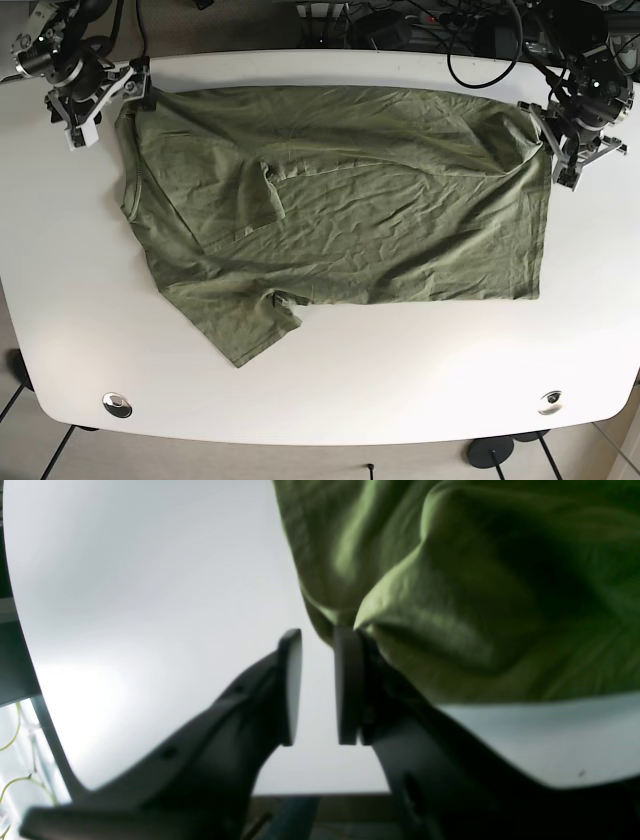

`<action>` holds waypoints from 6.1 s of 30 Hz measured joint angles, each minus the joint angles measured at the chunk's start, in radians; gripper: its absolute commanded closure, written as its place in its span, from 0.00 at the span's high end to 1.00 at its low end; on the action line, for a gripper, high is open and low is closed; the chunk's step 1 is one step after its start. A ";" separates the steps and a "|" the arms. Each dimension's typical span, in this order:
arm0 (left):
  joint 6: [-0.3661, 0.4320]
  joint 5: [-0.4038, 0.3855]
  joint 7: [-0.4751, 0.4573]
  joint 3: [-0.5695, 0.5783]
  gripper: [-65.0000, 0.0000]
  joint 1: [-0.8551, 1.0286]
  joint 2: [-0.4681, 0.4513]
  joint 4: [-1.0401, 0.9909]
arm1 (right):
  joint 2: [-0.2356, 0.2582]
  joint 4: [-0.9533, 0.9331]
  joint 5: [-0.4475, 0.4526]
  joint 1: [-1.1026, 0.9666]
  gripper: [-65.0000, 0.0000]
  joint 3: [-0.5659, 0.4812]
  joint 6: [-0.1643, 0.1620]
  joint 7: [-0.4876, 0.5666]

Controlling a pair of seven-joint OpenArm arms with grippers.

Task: Fold the T-shirt properly
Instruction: 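Lay the shirt down flat and pull its corners apart with both grippers, then grasp the hem corners with both grippers and fold toward the collar, then carry the folded hem over the collar with both grippers and release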

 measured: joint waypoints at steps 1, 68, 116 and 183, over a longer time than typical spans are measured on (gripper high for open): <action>0.001 -0.005 -0.013 0.009 0.31 -0.014 0.021 0.000 | -0.013 -0.015 -0.029 0.030 0.87 -0.032 0.000 -0.002; 0.004 0.000 -0.005 0.024 0.37 -0.288 0.011 -0.151 | 0.121 -1.305 -0.493 0.911 0.64 -0.449 -0.002 0.887; 0.037 0.178 -0.134 0.094 0.00 -0.575 0.024 -0.446 | 0.101 -0.588 -0.328 0.684 0.03 -0.355 0.005 0.475; -0.004 0.165 -0.136 -0.035 0.00 -0.117 0.103 -0.096 | -0.069 0.019 -0.203 0.167 0.03 0.042 0.007 0.050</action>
